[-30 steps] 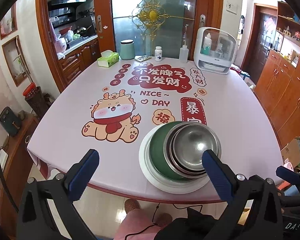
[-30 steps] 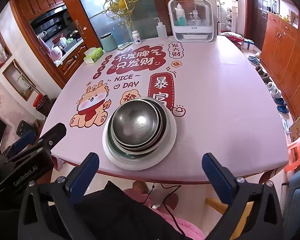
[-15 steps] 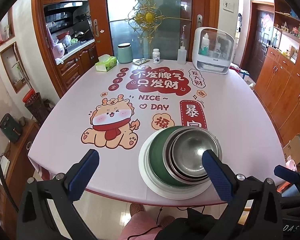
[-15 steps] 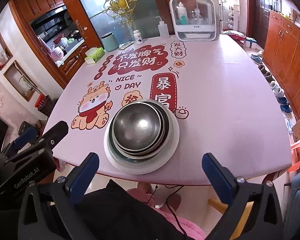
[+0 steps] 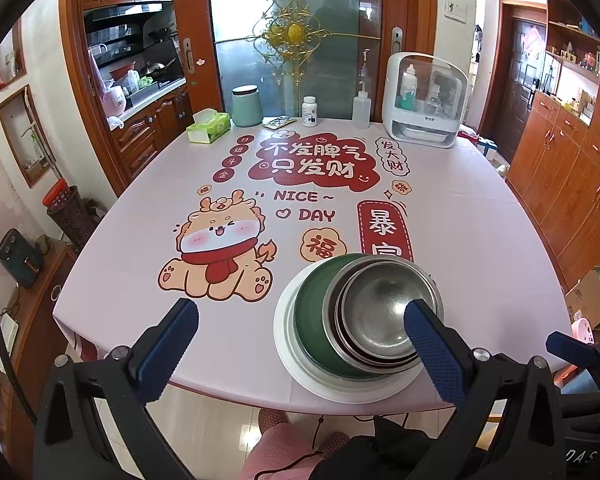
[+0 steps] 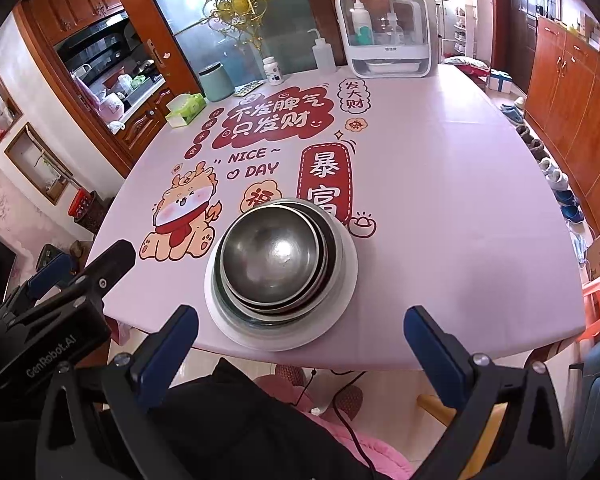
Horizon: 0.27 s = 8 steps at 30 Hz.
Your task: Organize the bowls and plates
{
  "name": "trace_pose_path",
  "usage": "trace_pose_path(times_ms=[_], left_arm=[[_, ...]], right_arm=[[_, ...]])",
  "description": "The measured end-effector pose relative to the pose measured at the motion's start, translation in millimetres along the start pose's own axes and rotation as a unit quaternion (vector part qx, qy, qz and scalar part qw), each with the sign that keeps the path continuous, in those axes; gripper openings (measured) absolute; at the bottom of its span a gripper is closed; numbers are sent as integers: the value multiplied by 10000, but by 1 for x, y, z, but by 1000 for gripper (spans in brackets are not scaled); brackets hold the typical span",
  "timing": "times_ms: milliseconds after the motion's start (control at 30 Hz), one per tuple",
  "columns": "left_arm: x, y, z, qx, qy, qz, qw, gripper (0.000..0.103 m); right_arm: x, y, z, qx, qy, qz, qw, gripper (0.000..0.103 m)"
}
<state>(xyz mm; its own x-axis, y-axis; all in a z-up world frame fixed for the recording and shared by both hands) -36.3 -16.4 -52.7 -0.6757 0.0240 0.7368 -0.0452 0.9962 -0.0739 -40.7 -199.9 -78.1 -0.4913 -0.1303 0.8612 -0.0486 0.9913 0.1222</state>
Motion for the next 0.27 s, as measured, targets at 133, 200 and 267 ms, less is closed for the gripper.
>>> trace_pose_path(times_ms=[133, 200, 267], left_arm=[[-1, 0, 0, -1, 4, 0, 10000, 102], [0, 0, 0, -2, 3, 2, 10000, 102], [0, 0, 0, -2, -8, -5, 10000, 102]], right_arm=[[-1, -1, 0, -7, 19, -9, 10000, 103], [-1, -1, -1, -6, 20, -7, 10000, 103], [-1, -1, -1, -9, 17, -8, 10000, 103]])
Point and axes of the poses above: each gripper's, at about its wrist camera, not at the fingertips, and x roughly against the way its jaws point, y to its left, z to its underside, the point moved 2 cm from there along -x, roughly the way its jaws point, and after that the axes turned 6 degrees about z, right-handed, at the moved point
